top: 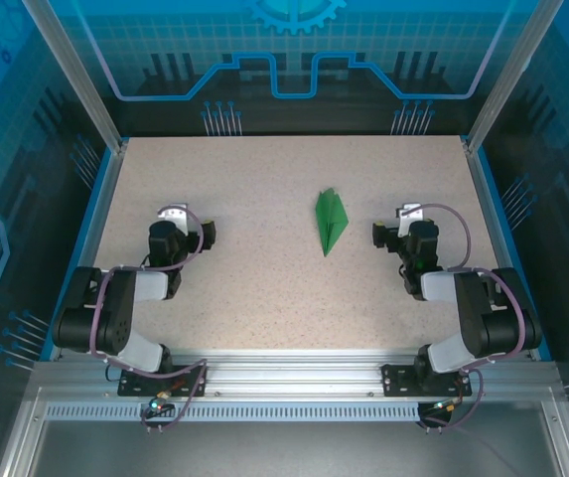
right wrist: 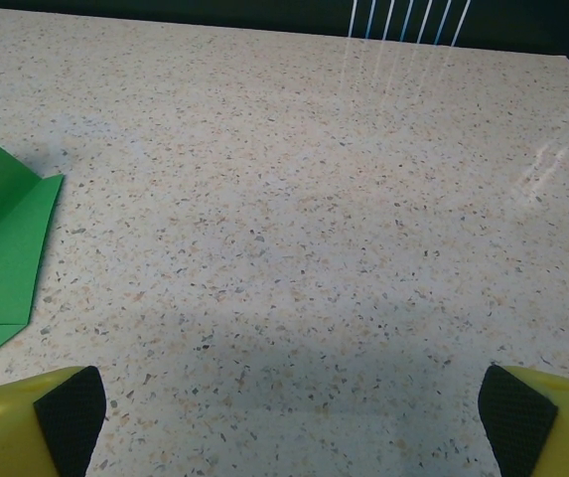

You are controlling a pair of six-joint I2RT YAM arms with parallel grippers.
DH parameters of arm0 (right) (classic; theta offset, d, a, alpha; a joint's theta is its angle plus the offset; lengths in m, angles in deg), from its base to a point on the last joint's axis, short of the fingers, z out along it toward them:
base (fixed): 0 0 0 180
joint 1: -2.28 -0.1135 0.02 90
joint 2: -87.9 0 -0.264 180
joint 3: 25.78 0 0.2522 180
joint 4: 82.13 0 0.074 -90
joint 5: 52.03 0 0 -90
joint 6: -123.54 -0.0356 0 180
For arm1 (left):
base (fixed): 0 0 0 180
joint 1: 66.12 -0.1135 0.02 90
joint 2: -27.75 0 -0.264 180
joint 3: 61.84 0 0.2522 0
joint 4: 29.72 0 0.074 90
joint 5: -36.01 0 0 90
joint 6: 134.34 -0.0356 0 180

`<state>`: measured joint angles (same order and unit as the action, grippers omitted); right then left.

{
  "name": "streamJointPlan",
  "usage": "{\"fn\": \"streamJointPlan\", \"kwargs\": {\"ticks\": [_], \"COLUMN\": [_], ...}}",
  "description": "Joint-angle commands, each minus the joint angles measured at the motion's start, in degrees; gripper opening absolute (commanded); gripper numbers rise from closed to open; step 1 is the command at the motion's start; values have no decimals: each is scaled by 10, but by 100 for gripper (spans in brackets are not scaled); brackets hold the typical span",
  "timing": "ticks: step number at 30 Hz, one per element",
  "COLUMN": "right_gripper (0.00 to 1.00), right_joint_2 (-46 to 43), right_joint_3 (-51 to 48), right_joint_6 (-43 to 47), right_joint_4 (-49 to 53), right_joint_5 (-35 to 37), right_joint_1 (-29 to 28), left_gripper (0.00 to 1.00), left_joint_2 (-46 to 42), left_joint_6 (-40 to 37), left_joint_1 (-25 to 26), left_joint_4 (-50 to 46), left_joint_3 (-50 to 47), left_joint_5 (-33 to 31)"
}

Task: Fold a paper plane with a square sheet of paper (fold left side to right side)
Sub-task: Reset both arms

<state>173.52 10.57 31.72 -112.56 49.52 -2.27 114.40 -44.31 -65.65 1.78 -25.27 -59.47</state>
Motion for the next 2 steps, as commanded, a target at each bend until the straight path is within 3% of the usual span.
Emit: {"fn": "streamJointPlan", "kwargs": {"ticks": [1,2], "right_gripper": [100,100], "right_joint_2": [5,5], "right_joint_3": [11,11], "right_joint_6": [7,8], "right_joint_4": [-8,-8], "right_joint_5": [7,6], "right_joint_1": [-6,-6], "left_gripper": [99,99], "left_joint_2": [2,2], "left_joint_6": [3,4], "left_joint_1": [-2,-2], "left_joint_4": [-1,-1], "left_joint_3": [9,9], "left_joint_5": [14,14]}}
